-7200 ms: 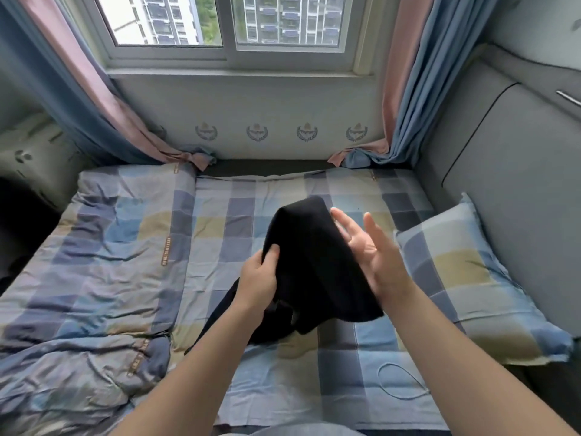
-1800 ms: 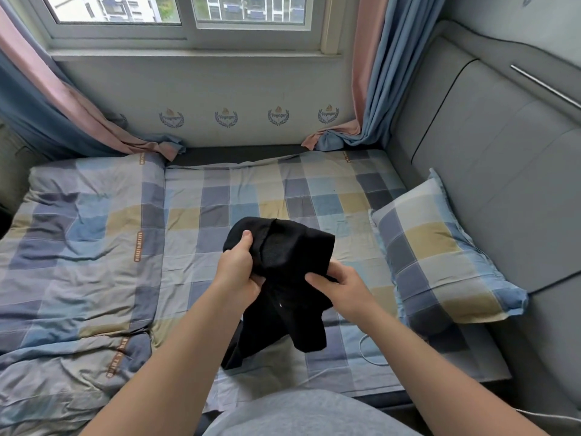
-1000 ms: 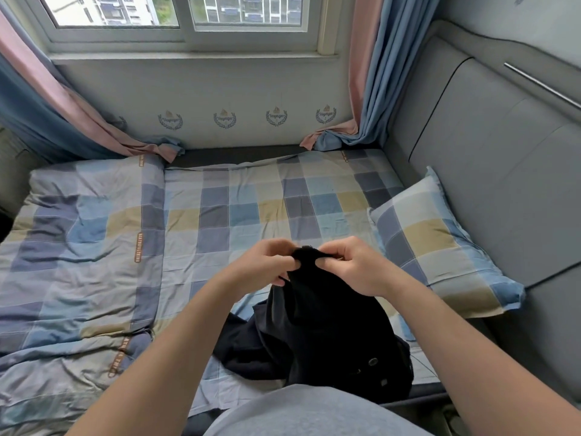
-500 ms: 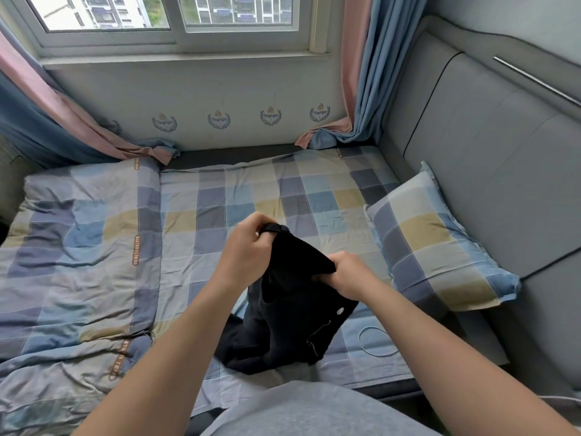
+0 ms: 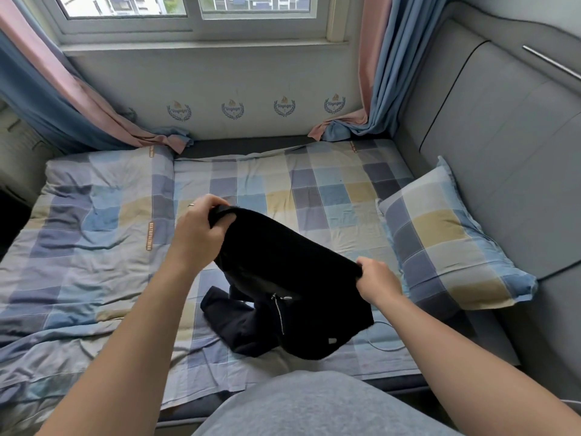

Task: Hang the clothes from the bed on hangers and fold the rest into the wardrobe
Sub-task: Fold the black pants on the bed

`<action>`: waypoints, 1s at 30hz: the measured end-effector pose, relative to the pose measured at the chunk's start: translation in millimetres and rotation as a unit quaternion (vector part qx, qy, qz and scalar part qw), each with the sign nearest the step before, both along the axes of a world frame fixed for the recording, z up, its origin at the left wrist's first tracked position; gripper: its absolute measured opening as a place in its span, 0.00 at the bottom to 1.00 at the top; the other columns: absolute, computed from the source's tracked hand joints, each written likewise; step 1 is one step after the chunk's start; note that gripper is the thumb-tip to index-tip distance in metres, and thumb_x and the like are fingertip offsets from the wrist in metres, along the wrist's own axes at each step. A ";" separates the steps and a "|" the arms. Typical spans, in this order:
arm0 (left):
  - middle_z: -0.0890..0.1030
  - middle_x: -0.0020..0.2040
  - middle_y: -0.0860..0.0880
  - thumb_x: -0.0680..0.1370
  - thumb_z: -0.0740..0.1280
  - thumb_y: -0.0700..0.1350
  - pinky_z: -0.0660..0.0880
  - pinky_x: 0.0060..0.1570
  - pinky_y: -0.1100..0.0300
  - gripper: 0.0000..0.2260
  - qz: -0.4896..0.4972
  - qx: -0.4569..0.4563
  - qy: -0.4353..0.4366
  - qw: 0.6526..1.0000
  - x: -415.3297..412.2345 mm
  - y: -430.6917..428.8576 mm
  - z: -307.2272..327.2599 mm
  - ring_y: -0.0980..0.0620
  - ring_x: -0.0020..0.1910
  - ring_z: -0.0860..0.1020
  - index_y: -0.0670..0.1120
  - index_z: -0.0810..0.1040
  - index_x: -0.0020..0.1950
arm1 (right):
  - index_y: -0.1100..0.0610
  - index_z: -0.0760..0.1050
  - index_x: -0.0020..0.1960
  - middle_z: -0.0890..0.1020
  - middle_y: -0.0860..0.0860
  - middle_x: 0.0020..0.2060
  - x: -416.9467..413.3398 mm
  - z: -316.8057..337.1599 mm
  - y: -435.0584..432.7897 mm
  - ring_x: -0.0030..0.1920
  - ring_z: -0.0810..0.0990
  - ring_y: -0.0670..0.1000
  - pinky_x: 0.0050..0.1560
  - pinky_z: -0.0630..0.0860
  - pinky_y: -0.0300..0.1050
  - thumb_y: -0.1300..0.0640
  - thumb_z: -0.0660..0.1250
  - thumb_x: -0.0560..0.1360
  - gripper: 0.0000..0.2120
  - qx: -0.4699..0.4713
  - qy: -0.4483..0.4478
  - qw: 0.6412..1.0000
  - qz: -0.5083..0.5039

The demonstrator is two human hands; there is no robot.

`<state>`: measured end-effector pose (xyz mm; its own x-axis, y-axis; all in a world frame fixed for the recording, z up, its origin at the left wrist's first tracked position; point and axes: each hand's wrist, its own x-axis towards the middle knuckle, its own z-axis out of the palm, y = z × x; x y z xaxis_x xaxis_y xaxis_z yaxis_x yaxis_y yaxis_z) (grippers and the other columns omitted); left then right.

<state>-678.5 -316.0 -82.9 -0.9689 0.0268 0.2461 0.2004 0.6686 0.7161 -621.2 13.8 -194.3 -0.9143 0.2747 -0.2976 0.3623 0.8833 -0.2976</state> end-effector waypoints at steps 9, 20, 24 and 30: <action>0.75 0.40 0.46 0.73 0.76 0.38 0.64 0.42 0.55 0.07 0.099 -0.117 -0.105 0.983 9.8 -36.9 -71.8 0.42 0.44 0.74 0.41 0.78 0.43 | 0.53 0.71 0.48 0.74 0.54 0.54 16.7 -19.6 39.3 0.56 0.72 0.58 0.49 0.68 0.49 0.65 0.63 0.75 0.08 0.094 0.066 0.990 -0.078; 0.77 0.42 0.36 0.72 0.65 0.31 0.71 0.41 0.50 0.07 0.256 -0.084 -0.238 0.933 50.0 -67.5 -143.0 0.39 0.41 0.75 0.40 0.70 0.45 | 0.51 0.67 0.61 0.77 0.56 0.49 4.7 -19.0 46.9 0.41 0.79 0.60 0.40 0.77 0.52 0.66 0.58 0.75 0.18 -0.089 0.053 0.964 -0.243; 0.75 0.53 0.36 0.76 0.62 0.33 0.82 0.38 0.40 0.06 0.360 0.056 -0.345 0.865 65.4 -73.1 -161.8 0.34 0.48 0.78 0.38 0.69 0.52 | 0.51 0.71 0.70 0.80 0.63 0.41 -0.1 -23.3 37.1 0.28 0.73 0.54 0.25 0.70 0.42 0.70 0.52 0.76 0.28 -0.307 0.072 0.881 -0.354; 0.76 0.51 0.36 0.82 0.55 0.35 0.80 0.26 0.43 0.10 0.390 0.382 -0.408 0.732 60.6 -73.7 -162.7 0.36 0.39 0.79 0.44 0.70 0.61 | 0.46 0.75 0.66 0.74 0.56 0.29 2.4 -15.5 34.1 0.22 0.67 0.47 0.20 0.62 0.33 0.69 0.49 0.80 0.27 -0.506 0.003 0.784 -0.359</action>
<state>-617.9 -389.7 -245.6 -0.4485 -0.4562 -0.7686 -0.7314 -0.3069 0.6090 -618.9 47.9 -209.7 -0.6345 0.3461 -0.6911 0.6535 -0.2372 -0.7188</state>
